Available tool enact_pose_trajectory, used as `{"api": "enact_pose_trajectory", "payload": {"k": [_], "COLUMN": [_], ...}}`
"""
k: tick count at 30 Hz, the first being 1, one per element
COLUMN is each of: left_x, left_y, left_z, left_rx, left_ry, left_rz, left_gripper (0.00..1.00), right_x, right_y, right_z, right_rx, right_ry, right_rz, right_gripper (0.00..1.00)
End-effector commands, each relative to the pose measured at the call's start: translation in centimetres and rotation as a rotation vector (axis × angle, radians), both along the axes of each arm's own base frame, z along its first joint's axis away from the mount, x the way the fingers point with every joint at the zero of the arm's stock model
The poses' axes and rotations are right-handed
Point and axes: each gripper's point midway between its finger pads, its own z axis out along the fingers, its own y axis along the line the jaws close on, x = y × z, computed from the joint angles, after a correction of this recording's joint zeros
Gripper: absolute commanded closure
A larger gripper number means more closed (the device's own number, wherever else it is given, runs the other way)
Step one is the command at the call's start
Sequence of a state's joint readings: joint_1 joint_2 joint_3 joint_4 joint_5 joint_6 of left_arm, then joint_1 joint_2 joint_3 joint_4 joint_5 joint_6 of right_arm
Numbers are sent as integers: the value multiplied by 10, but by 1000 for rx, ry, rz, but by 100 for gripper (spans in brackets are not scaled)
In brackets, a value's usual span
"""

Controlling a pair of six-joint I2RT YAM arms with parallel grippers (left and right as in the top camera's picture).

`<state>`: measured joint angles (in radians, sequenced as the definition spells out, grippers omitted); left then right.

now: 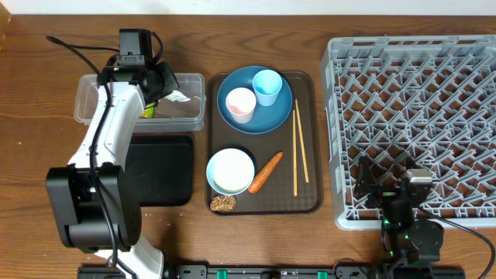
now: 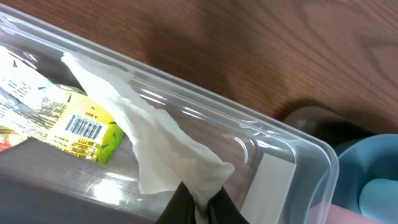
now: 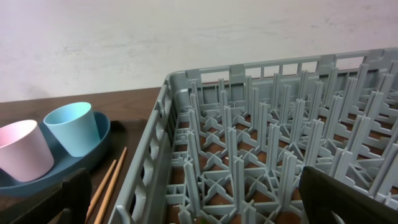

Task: Sort waste into correct bins and load items into the dishwasher rack
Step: 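Carry the tissue left and drop it into the clear plastic bin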

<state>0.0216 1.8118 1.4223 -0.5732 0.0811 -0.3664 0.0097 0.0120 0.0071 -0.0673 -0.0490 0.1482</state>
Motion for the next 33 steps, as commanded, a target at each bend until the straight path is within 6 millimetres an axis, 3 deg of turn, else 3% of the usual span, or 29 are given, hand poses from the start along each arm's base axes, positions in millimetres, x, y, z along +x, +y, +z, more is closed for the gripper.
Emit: {"api": "enact_pose_trajectory", "payload": {"k": [1, 20, 23, 33], "left_x": [-2, -19, -19, -20], "left_y": [2, 2, 2, -1], "left_z": [-8, -18, -18, -11], "left_rx": [0, -2, -2, -14], "left_ry": [21, 100, 99, 87], "left_rz": [18, 18, 18, 5], "left_gripper": [93, 87, 67, 46], "right_x": [0, 0, 0, 0], "right_y": [-1, -1, -1, -1], "right_z": [-1, 0, 0, -1], "right_rx": [-7, -7, -7, -7], "right_ry": [0, -1, -1, 0], "right_rz": [-2, -2, -2, -2], "right_gripper": [1, 1, 1, 1]}}
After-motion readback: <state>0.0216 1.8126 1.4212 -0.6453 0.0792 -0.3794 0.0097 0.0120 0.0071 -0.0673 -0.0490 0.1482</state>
